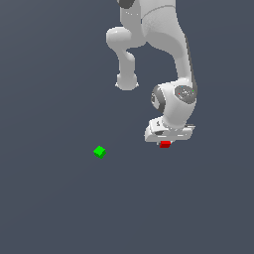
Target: Stack the red cube on top of the green cube.
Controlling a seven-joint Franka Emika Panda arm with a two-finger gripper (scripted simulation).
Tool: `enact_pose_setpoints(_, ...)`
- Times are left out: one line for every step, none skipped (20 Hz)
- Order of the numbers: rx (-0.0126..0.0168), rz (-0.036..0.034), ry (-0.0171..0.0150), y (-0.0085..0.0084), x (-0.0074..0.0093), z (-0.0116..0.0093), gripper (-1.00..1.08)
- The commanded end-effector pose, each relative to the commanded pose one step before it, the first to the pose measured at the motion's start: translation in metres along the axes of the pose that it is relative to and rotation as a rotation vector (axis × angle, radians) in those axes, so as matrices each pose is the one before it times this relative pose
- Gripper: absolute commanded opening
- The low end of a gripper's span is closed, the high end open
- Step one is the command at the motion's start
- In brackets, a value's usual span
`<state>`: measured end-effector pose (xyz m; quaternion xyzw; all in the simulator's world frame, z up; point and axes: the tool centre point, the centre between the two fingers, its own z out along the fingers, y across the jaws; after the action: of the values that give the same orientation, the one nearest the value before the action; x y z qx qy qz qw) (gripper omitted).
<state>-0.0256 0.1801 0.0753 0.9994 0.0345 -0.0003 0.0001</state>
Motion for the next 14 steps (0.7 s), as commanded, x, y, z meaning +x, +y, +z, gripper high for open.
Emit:
enact_pose_setpoints(0.00014, -0.00005, 0.00077, 0.00003, -0.0001, -0.01744, -1.0)
enact_pose_setpoints(0.0, 0.0, 0.0, -0.00001, 0.00002, -0.00562, -1.0)
enact_pose_setpoints(0.0, 0.0, 0.0, -0.00002, 0.00006, -0.00503, -1.0)
enact_pose_setpoints(0.0, 0.0, 0.0, -0.00004, 0.00011, -0.00442, -1.0)
enact_pose_setpoints(0.0, 0.0, 0.0, -0.00005, 0.00015, -0.00379, -1.0)
enact_pose_setpoints(0.0, 0.0, 0.0, -0.00006, 0.00017, -0.00313, -1.0)
enact_pose_setpoints(0.0, 0.0, 0.0, -0.00006, 0.00018, -0.00243, -1.0)
enact_pose_setpoints(0.0, 0.0, 0.0, -0.00005, 0.00015, -0.00171, -1.0)
enact_pose_setpoints(0.0, 0.0, 0.0, -0.00003, 0.0001, -0.00101, -1.0)
enact_pose_setpoints(0.0, 0.0, 0.0, -0.00001, 0.00004, -0.00033, -1.0)
enact_pose_setpoints(0.0002, 0.00007, 0.00066, 0.00002, 0.00019, 0.00182, -1.0)
enact_pose_setpoints(0.0, 0.0, 0.0, 0.00038, -0.00001, 0.00007, -1.0)
enact_pose_setpoints(0.0, 0.0, 0.0, 0.00115, -0.00004, 0.0002, -1.0)
enact_pose_setpoints(0.0, 0.0, 0.0, 0.00192, -0.00006, 0.00034, -1.0)
